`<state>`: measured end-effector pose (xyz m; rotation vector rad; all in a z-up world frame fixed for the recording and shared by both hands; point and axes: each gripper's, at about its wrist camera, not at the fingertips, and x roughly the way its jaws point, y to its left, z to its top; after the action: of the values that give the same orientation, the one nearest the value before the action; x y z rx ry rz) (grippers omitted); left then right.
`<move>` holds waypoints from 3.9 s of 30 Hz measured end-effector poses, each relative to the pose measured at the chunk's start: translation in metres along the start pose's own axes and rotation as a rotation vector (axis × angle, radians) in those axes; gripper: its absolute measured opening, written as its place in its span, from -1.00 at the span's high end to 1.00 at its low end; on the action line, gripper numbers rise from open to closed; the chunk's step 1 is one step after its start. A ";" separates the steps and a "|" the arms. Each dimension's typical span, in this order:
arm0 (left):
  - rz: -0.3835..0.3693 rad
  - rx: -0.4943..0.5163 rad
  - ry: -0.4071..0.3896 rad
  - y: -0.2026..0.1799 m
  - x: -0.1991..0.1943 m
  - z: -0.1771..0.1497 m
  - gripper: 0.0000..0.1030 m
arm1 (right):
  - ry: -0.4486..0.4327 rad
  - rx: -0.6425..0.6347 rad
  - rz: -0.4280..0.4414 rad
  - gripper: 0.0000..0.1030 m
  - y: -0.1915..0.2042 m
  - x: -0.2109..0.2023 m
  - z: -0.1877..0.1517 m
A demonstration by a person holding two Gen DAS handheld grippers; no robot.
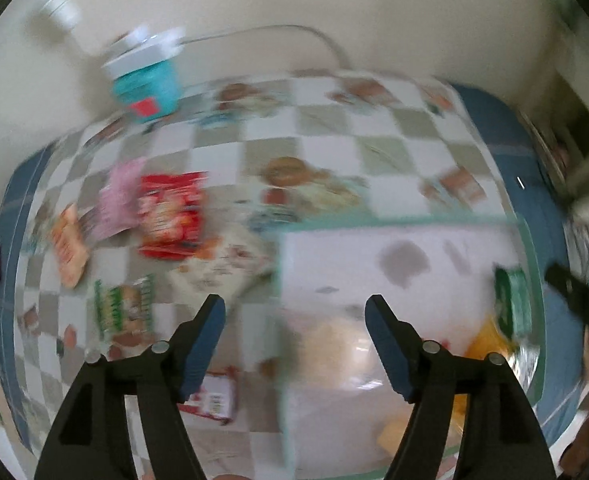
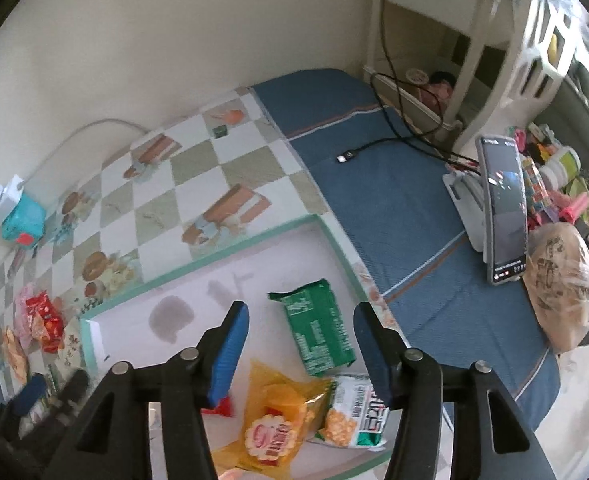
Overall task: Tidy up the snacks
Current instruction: 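Open both grippers over the white tray to drop the green pack and red candy, then withdraw both tools from the tray back toward the snack pile, then grasp the green-wrapped round cookie with the left gripper while the right gripper grasps the red-and-white milk biscuit pack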
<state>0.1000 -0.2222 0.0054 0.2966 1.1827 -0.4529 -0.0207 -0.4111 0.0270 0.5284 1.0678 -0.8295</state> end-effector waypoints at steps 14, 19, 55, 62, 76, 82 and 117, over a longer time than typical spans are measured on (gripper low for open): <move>0.269 -0.429 -0.032 0.211 -0.018 -0.006 -0.54 | -0.004 -0.211 0.114 -0.16 0.116 -0.020 -0.033; 0.307 -0.495 -0.050 0.255 -0.028 -0.014 -0.57 | 0.000 -0.262 0.152 -0.18 0.155 -0.025 -0.046; 0.172 -0.558 0.055 0.287 0.040 -0.023 -0.94 | 0.180 -0.430 0.238 -1.00 0.265 0.022 -0.102; 0.216 -0.555 0.069 0.287 0.037 -0.032 -0.94 | 0.264 -0.435 0.238 -1.00 0.267 0.029 -0.121; 0.122 -0.512 0.123 0.258 0.047 -0.038 -0.94 | 0.360 -0.378 0.202 -0.97 0.261 0.040 -0.158; 0.045 -0.529 0.133 0.255 0.054 -0.035 -0.94 | 0.352 -0.331 0.206 -0.48 0.245 0.043 -0.150; 0.012 -0.350 0.115 0.190 0.058 0.000 -0.14 | 0.286 -0.299 0.254 -0.35 0.230 0.028 -0.126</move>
<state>0.2100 -0.0669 -0.0512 0.0274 1.3468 -0.2141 0.1013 -0.1916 -0.0514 0.5238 1.3281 -0.3675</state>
